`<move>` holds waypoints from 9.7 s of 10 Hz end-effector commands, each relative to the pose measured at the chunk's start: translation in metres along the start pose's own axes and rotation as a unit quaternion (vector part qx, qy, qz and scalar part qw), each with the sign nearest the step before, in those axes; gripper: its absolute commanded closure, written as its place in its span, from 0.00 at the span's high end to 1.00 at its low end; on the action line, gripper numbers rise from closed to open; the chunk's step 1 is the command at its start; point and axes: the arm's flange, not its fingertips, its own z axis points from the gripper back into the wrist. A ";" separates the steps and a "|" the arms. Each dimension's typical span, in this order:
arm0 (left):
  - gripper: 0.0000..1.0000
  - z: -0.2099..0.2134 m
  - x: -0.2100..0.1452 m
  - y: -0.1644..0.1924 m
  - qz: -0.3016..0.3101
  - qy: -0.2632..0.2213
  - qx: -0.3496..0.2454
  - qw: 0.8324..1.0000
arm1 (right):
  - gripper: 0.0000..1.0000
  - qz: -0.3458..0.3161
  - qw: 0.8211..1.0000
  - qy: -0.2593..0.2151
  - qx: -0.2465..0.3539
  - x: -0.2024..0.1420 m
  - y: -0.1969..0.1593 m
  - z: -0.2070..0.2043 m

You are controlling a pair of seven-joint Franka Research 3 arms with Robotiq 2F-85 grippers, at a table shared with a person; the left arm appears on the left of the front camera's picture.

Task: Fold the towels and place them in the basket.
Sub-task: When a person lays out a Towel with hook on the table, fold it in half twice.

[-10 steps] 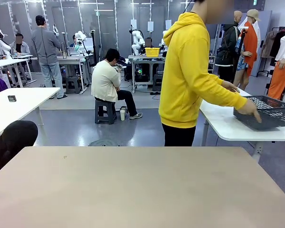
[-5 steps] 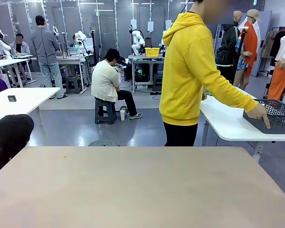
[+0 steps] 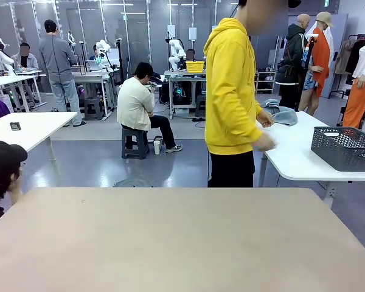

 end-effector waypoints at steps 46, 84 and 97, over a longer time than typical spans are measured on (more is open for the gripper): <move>1.00 0.000 0.001 0.001 -0.009 -0.008 -0.012 1.000 | 1.00 0.004 1.000 -0.003 0.006 0.001 0.001 0.000; 1.00 -0.321 -0.044 -0.195 -0.548 0.496 0.219 0.637 | 1.00 0.552 0.658 0.469 -0.205 -0.052 0.157 -0.279; 1.00 -0.453 -0.092 -0.095 -0.506 0.533 0.207 0.645 | 1.00 0.488 0.639 0.537 -0.256 -0.093 0.077 -0.422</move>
